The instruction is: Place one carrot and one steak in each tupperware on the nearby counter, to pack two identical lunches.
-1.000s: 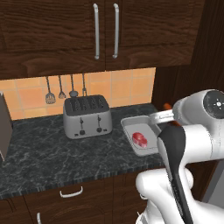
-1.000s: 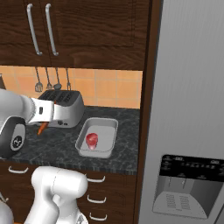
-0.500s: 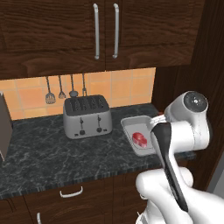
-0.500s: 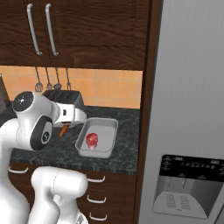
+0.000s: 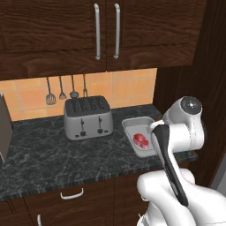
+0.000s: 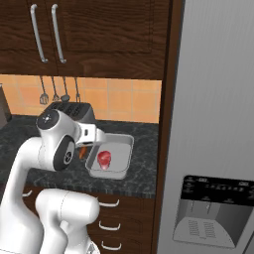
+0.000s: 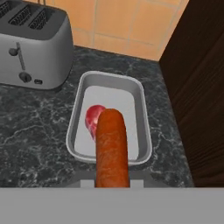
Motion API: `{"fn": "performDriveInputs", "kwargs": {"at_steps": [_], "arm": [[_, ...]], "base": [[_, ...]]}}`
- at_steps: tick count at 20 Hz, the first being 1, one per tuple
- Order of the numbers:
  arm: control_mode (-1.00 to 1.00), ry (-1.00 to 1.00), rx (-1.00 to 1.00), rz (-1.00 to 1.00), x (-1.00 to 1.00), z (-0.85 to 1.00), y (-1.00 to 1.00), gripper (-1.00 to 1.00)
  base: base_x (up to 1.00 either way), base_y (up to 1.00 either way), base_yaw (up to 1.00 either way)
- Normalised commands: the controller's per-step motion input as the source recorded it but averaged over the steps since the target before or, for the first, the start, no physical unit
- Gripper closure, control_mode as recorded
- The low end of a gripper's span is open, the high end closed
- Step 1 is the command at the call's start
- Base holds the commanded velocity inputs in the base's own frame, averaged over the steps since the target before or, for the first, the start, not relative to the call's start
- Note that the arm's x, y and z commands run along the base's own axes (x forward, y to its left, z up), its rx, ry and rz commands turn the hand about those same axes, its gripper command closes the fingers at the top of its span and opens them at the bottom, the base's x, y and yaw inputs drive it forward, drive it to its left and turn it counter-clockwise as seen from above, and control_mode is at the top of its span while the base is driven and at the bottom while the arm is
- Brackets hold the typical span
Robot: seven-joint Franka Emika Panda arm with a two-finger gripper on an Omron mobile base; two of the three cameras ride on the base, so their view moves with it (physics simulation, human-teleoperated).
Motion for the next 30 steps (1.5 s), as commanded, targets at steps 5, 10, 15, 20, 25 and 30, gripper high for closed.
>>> {"fn": "performDriveInputs", "kwargs": {"at_steps": [5,10,15,20,25,30], "arm": [[-1.0,0.07,0.0,0.0,0.16,-0.5,0.0,1.0],[-1.0,0.08,0.0,0.0,0.06,-0.45,0.0,1.0],[-1.0,0.07,0.0,0.0,0.06,-0.41,-0.01,1.0],[-1.0,0.02,0.0,0.01,0.13,-0.22,-0.08,1.0],[-1.0,0.0,0.0,0.01,0.33,0.0,-0.19,1.0],[-1.0,0.0,0.0,0.01,0.4,-0.06,-0.25,1.0]], "base": [[0.0,0.0,0.0],[0.0,0.0,0.0],[0.0,0.0,0.0],[0.0,0.0,0.0],[0.0,0.0,0.0],[0.0,0.0,0.0]]}}
